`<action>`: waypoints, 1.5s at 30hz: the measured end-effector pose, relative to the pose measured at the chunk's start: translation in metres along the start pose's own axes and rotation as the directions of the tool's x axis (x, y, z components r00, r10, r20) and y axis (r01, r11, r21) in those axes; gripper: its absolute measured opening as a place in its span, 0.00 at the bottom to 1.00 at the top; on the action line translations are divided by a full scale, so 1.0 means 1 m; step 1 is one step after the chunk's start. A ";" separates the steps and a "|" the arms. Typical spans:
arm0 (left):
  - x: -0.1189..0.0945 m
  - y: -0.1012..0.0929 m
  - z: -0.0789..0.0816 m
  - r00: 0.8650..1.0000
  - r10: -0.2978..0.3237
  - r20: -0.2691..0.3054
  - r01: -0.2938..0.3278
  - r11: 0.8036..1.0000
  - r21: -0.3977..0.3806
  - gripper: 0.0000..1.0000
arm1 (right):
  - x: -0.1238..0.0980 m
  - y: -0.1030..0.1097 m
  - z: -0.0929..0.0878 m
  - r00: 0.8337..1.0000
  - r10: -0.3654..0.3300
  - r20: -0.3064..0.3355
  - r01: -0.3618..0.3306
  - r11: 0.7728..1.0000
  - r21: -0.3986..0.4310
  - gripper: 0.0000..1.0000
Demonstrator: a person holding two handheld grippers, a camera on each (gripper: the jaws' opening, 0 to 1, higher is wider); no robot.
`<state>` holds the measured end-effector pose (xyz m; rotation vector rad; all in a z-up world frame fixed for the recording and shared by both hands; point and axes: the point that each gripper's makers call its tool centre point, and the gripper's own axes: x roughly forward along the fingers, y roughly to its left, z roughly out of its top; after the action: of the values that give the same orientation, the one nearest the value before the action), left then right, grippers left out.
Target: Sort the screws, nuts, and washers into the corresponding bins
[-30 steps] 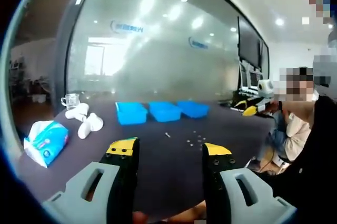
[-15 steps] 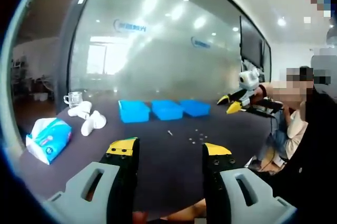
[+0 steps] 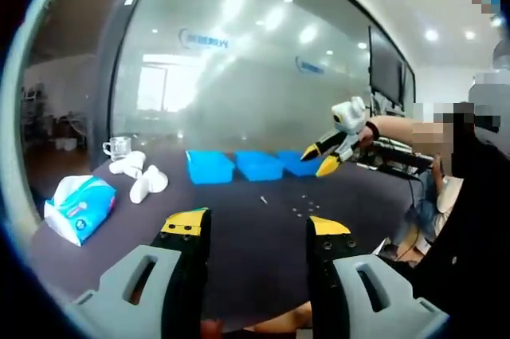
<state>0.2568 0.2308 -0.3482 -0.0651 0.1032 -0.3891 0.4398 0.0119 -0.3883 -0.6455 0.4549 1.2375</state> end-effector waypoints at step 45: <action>-0.011 0.006 -0.008 1.000 0.030 0.002 -0.030 0.999 -0.040 0.46 | 0.110 0.020 0.013 0.944 0.264 -0.198 -0.286 0.954 -0.091 0.30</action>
<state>0.2478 0.2408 -0.3560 -0.1036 0.1091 -0.3570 0.4504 0.1035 -0.4532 -0.8227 0.6460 1.4851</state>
